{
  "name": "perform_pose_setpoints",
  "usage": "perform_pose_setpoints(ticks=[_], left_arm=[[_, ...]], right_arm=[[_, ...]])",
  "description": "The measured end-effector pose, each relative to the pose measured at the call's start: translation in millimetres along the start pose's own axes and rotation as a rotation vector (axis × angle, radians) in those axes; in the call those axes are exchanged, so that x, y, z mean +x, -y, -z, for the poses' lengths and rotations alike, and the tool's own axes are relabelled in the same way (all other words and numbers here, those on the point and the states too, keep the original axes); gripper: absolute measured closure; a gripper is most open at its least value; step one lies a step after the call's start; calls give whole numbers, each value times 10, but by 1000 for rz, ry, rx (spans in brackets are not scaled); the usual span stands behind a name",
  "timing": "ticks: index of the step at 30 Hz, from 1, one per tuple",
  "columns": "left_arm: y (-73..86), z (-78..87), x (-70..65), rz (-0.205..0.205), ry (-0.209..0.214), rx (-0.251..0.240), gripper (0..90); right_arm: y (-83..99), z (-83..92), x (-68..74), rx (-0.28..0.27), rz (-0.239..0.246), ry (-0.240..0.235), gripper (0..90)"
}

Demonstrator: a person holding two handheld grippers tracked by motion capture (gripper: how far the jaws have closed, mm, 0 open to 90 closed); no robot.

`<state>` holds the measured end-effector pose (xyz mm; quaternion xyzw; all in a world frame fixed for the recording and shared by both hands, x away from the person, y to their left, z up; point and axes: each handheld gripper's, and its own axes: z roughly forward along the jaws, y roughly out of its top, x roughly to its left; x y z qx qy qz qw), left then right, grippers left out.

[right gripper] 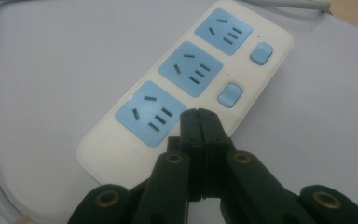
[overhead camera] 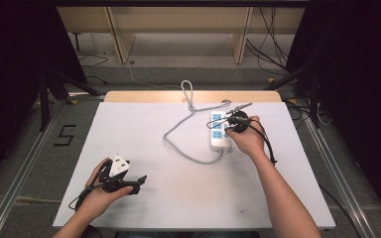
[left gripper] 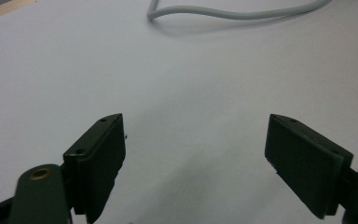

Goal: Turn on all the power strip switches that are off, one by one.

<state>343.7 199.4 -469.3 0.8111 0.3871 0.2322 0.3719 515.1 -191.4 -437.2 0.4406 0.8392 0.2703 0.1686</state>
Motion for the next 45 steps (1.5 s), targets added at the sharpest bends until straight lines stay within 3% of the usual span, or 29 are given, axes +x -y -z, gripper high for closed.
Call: perform_pose_setpoints(ticks=[33,45], left_arm=[[-2,-5,-7,-5,2,-3,205],[-2,-5,-13,-4,3,-3,205]], right_arm=[[-70,-93,-6,66,-5,0,900],[-105,-110,-37,101,-40,-16,900]])
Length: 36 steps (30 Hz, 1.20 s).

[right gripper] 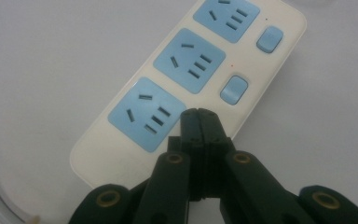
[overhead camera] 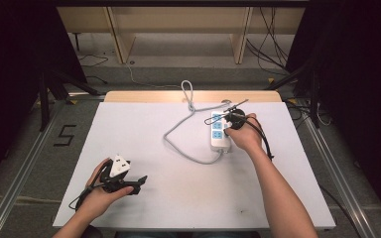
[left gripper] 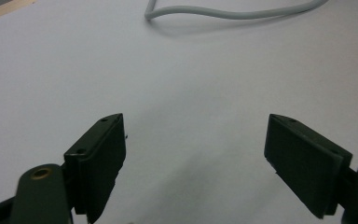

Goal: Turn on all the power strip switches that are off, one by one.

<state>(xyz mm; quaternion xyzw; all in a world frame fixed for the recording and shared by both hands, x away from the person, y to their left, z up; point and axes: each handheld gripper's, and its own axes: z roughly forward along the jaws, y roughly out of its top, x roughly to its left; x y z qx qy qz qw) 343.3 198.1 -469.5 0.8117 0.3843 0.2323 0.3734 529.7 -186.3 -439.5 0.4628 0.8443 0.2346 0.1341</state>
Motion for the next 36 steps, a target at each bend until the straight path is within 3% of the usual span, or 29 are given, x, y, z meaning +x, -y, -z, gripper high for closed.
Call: perform_pose_setpoints(ticks=[9,23,36], left_arm=[[-1,-3,0,-2,0,1,206],[-3,-10,6,-5,-1,2,206],[-6,-13,-1,-4,0,3,206]], right_arm=[[-23,-7,-2,19,-15,1,900],[-59,-17,54,46,28,34,900],[-55,-28,68,49,25,43,900]])
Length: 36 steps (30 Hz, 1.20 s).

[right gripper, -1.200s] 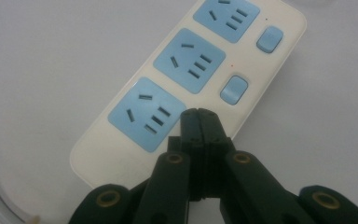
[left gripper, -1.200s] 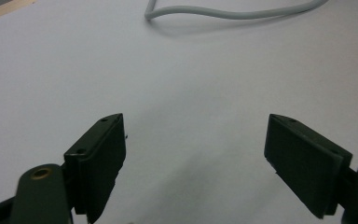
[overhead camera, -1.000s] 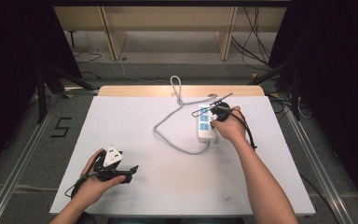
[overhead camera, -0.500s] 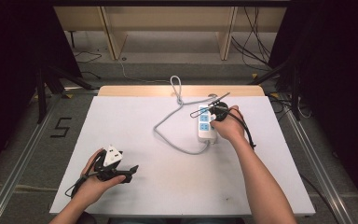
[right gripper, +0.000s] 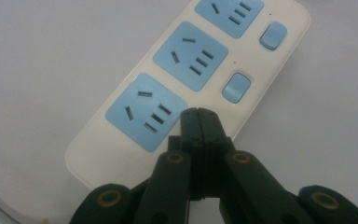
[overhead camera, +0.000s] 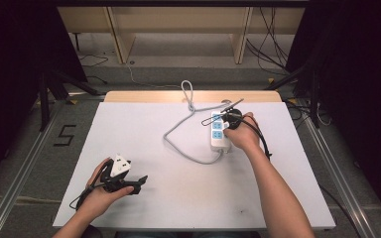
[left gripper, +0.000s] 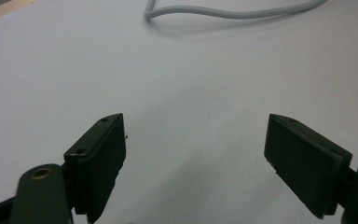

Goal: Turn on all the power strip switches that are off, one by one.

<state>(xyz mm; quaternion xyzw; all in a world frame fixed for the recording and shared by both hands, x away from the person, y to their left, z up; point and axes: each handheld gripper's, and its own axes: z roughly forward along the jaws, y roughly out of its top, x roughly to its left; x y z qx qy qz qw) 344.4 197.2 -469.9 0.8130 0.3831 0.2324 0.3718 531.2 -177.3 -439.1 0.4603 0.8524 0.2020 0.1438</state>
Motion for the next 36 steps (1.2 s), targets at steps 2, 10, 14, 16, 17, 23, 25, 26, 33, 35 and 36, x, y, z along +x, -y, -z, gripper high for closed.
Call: perform_pose_setpoints(ticks=[2,10,14,16,17,23,25,26,33,35,36], left_arm=[[0,-2,1,-2,1,1,206],[0,-4,4,-1,2,4,206],[1,-7,2,2,4,2,206],[0,-8,3,2,4,2,206],[0,-8,2,2,4,2,206],[1,-8,3,4,4,2,206],[2,-9,5,5,5,1,206],[2,-10,5,5,5,1,206],[2,-10,5,4,5,1,206],[2,-8,6,-1,6,6,206],[3,-9,3,3,4,2,206]], right_arm=[[1,1,0,0,3,1,900],[7,1,-10,-5,-3,-5,900],[11,3,-2,-8,-3,-3,900],[10,4,-1,-8,7,1,900],[10,4,-2,-9,11,0,900],[6,19,-12,-14,8,-4,900],[-2,28,-21,-32,0,-4,900],[-5,30,-26,-33,0,-2,900],[-28,37,-50,-35,-8,-1,900],[-38,32,-54,-33,-9,1,900],[-43,29,-58,-31,-8,2,900]])
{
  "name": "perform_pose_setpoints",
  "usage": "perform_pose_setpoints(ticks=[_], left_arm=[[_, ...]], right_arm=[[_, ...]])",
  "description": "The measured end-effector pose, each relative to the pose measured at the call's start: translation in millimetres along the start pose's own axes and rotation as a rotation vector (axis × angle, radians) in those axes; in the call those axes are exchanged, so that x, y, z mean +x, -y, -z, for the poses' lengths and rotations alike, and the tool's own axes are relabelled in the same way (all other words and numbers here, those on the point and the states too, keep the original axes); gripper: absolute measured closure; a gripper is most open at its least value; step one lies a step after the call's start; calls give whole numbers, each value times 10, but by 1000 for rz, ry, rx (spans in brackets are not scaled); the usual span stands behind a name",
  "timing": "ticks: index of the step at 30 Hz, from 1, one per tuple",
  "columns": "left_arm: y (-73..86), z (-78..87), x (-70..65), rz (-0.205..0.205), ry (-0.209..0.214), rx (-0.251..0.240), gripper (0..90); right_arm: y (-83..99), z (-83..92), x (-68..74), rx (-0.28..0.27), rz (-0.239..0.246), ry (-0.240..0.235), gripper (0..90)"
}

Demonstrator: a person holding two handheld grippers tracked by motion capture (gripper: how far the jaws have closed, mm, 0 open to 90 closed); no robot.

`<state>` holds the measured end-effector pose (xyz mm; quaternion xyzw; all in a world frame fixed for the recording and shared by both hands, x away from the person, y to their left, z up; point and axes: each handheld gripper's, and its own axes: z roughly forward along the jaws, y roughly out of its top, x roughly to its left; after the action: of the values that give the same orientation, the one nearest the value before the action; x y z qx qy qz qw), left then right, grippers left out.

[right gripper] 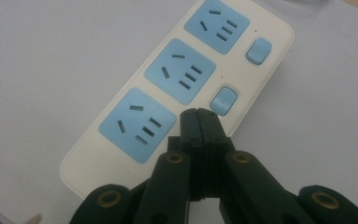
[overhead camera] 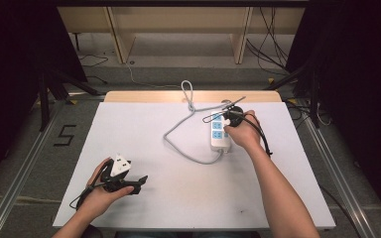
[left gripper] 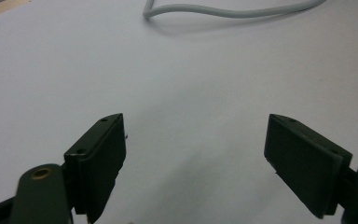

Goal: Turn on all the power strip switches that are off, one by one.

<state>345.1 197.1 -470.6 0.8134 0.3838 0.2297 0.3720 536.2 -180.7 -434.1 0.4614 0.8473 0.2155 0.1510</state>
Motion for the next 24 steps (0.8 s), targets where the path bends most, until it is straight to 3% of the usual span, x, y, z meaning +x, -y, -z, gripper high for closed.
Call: perform_pose_setpoints(ticks=[24], left_arm=[[5,0,7,-1,2,4,207]], right_arm=[[-133,-41,-144,9,-33,27,900]])
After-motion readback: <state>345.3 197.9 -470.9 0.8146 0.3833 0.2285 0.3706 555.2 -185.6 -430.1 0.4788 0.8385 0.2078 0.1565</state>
